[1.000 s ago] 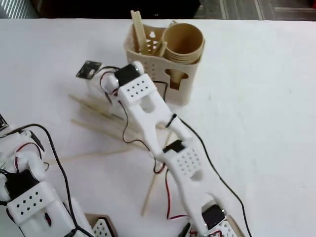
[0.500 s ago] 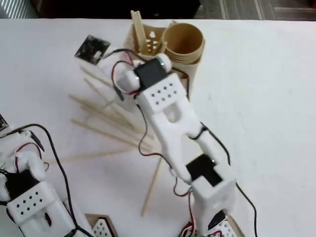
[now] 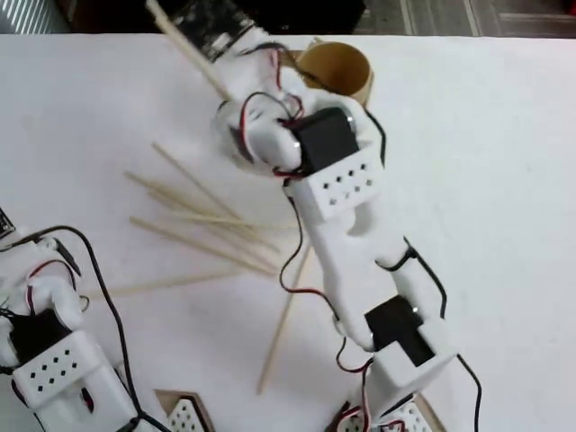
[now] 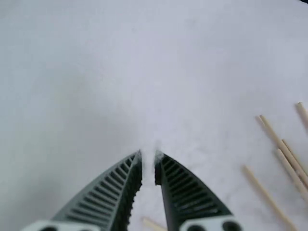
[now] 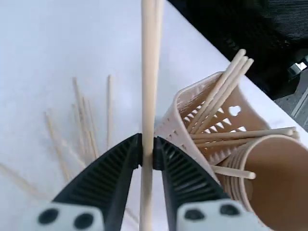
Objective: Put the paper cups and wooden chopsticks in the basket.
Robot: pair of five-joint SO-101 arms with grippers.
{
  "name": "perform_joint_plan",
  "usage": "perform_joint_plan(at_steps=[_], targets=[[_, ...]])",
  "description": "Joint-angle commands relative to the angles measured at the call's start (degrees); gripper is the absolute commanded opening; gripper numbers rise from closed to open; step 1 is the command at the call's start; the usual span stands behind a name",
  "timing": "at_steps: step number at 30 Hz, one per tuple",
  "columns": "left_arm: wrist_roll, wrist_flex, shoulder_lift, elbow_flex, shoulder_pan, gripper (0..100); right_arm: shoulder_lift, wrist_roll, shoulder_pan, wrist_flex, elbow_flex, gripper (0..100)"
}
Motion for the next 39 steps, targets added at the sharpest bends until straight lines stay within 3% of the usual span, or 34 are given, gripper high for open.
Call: perform_joint_plan(at_steps=[1, 11, 20, 26, 30, 39], targets=[[0.5, -1.5, -1.2, -0.4, -0.6, 7, -2.8, -1.8, 2.5, -6.4, -0.4, 1.9], [0.5, -1.5, -1.2, -0.4, -0.6, 7, -3.0, -5.3, 5.8, -20.4, -0.3, 1.9], [0.5, -1.5, -1.2, -0.4, -0.6, 7, -4.7, -7.2, 5.4, -18.2, 1.4, 1.9], [0.5, -1.5, -1.2, -0.4, -0.5, 7, -17.5, -6.9, 4.5, -21.4, 16.4, 1.9], [0.5, -1.5, -1.2, -0.4, -0.4, 7, -25.2, -6.9, 4.4, -33.1, 29.9, 1.9], [0.5, -1.4, -1.2, -0.4, -0.4, 7, -21.9, -6.8, 6.0, -75.2, 48.9, 1.9]])
